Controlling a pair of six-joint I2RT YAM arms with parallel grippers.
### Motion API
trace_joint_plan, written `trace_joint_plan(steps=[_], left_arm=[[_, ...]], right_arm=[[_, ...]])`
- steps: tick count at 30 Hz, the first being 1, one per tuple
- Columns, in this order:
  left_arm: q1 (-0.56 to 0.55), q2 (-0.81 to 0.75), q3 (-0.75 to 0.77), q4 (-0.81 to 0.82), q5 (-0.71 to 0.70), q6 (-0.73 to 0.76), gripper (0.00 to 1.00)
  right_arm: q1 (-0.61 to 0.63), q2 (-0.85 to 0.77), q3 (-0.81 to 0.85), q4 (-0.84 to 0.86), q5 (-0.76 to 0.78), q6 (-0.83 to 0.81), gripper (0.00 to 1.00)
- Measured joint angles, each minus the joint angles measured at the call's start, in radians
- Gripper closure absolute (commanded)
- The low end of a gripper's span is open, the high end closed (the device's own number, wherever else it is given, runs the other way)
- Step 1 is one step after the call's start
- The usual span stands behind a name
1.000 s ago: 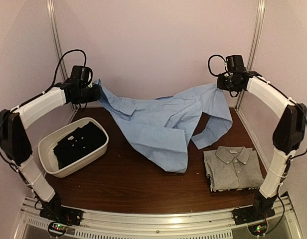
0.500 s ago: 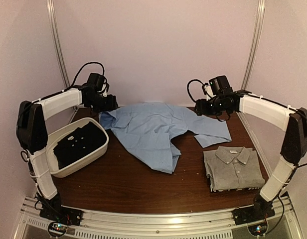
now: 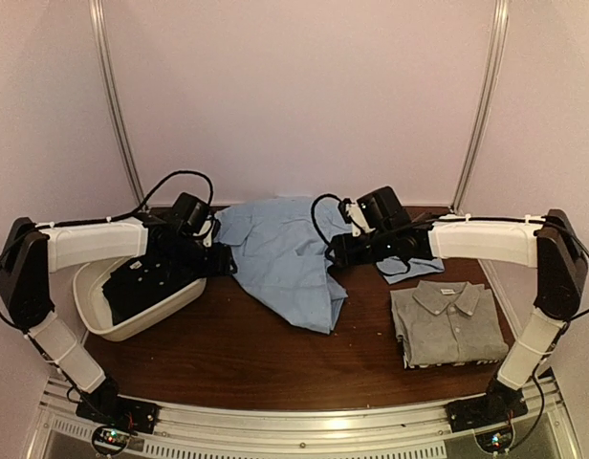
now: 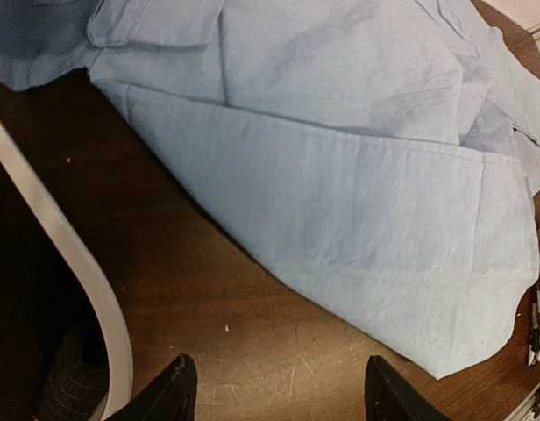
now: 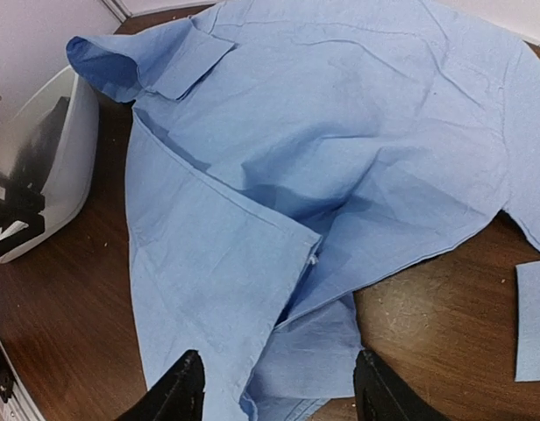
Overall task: Fold and stack the long sleeve shirts
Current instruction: Smooth out the crumpled shirt at the center of the board.
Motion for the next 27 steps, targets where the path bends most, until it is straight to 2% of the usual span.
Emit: trace_joint_plan(steps=[4, 14, 20, 27], left_arm=[[0.007, -0.037, -0.090, 0.014, 0.012, -0.026, 0.34], [0.007, -0.034, -0.104, 0.064, 0.014, -0.032, 0.36], [0.007, -0.025, -0.104, 0.070, 0.013, -0.016, 0.37], [0.007, -0.003, -0.104, 0.079, 0.018, -0.002, 0.37]], right_arm=[[0.046, 0.069, 0.004, 0.030, -0.005, 0.023, 0.43], [0.055, 0.080, -0.089, 0.133, 0.042, 0.148, 0.53], [0.055, 0.071, -0.162, 0.168, 0.077, 0.204, 0.55], [0.078, 0.055, -0.171, 0.184, 0.083, 0.218, 0.53]])
